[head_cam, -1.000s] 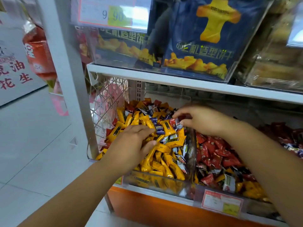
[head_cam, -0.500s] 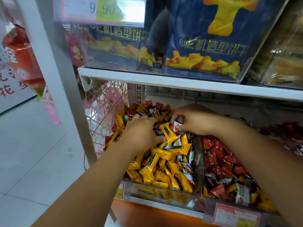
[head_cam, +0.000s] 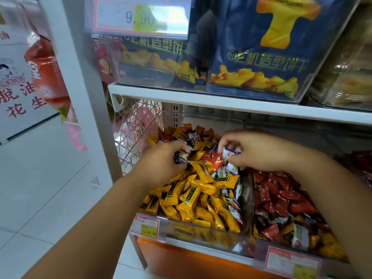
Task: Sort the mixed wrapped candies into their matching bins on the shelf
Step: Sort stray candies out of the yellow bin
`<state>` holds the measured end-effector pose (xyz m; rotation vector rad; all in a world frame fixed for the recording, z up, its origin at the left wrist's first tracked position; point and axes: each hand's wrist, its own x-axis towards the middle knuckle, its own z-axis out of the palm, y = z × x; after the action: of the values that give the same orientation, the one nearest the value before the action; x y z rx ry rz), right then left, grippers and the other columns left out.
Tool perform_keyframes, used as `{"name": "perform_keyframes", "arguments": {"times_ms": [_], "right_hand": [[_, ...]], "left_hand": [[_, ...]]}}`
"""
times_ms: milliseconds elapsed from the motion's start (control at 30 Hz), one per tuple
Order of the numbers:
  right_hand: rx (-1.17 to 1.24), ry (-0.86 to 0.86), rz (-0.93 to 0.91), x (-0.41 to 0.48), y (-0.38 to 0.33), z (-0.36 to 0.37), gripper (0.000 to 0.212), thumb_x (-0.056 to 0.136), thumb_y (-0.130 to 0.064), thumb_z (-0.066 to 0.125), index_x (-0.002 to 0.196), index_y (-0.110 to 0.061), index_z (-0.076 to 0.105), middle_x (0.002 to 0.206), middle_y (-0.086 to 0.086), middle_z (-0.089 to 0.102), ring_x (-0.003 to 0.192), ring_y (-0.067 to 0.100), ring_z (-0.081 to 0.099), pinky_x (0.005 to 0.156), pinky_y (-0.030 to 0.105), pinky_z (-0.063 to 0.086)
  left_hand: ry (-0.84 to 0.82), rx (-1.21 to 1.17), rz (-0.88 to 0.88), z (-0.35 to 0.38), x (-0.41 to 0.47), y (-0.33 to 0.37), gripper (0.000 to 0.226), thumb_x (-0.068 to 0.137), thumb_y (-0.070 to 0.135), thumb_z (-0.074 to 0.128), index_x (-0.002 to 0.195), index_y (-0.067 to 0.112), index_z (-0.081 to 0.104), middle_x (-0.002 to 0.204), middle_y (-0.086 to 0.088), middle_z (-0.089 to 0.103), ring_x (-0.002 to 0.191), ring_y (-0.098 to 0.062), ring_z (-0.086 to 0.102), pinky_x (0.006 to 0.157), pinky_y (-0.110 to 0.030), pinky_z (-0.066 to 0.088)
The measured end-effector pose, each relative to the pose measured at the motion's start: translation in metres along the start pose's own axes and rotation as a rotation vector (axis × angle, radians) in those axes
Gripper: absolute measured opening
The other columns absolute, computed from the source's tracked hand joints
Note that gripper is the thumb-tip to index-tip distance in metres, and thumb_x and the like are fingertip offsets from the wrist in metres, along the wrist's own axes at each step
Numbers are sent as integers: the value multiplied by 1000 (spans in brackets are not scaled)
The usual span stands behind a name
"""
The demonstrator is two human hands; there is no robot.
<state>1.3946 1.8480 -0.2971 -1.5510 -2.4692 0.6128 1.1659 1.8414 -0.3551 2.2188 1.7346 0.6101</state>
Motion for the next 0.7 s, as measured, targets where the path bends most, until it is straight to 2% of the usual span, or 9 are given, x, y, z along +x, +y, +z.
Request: {"name": "perform_keyframes", "arguments": {"times_ms": [100,167,233,333,467,500,567,633,700], "right_hand": [[-220,-63,2,2,-7,11,25,88,-17,64,107,-32,59,105,-11,56,78,2,51,60,20,38],[-291,-87,-8,7,-10,23,25,87,-22,67,109,-30,59,106,-7,57,87,11,54,66,25,41],[-325,-84,-5,12,-11,33,24,87,-28,68,110,-29,61,109,-4,60,96,18,56,72,29,45],[-314,-58,14,15,-11,36,42,90,-34,65,131,-33,56,134,-4,56,116,18,54,86,27,44],[-117,-23,-16,14,-6,28,44,93,-27,62,135,-38,52,140,-6,52,117,13,53,83,22,38],[-71,0,-21,12,-3,25,43,94,-26,60,134,-40,52,141,-7,51,115,14,55,85,25,43],[-18,58,-26,7,1,19,43,95,-26,58,132,-47,49,142,-9,48,110,20,61,90,34,50],[9,110,-64,3,3,17,43,97,-27,55,131,-50,46,143,-17,44,117,9,55,92,28,47],[31,155,-101,0,4,18,41,99,-26,52,131,-50,45,143,-19,43,122,0,44,92,22,39]], "left_hand": [[60,-96,-2,-6,-4,-7,31,90,28,65,117,40,54,115,0,63,53,-5,53,49,-23,42],[81,-155,-24,-9,-7,-12,28,93,23,62,113,41,52,107,-8,67,38,-7,45,42,-28,40],[103,-204,-55,-11,-10,-17,27,94,19,59,107,41,51,102,-16,67,36,-10,38,39,-29,35],[123,-222,-75,-14,-12,-20,17,96,25,56,104,39,53,96,-16,67,48,-21,50,44,-30,40],[137,-205,-52,-13,-10,-18,5,95,31,57,100,30,59,98,3,64,85,-22,63,69,-32,50],[131,-207,-52,-11,-9,-19,5,95,28,57,100,29,59,96,5,62,80,-18,63,65,-29,48],[128,-200,-34,-7,-3,-20,9,96,20,55,98,28,58,94,3,63,50,-4,52,48,-25,41],[147,-221,-30,0,7,-18,17,97,12,51,100,27,57,99,1,62,39,-5,43,42,-25,37],[150,-271,-60,7,19,-13,24,98,7,44,108,24,58,99,0,54,39,-5,41,37,-20,31]]}}
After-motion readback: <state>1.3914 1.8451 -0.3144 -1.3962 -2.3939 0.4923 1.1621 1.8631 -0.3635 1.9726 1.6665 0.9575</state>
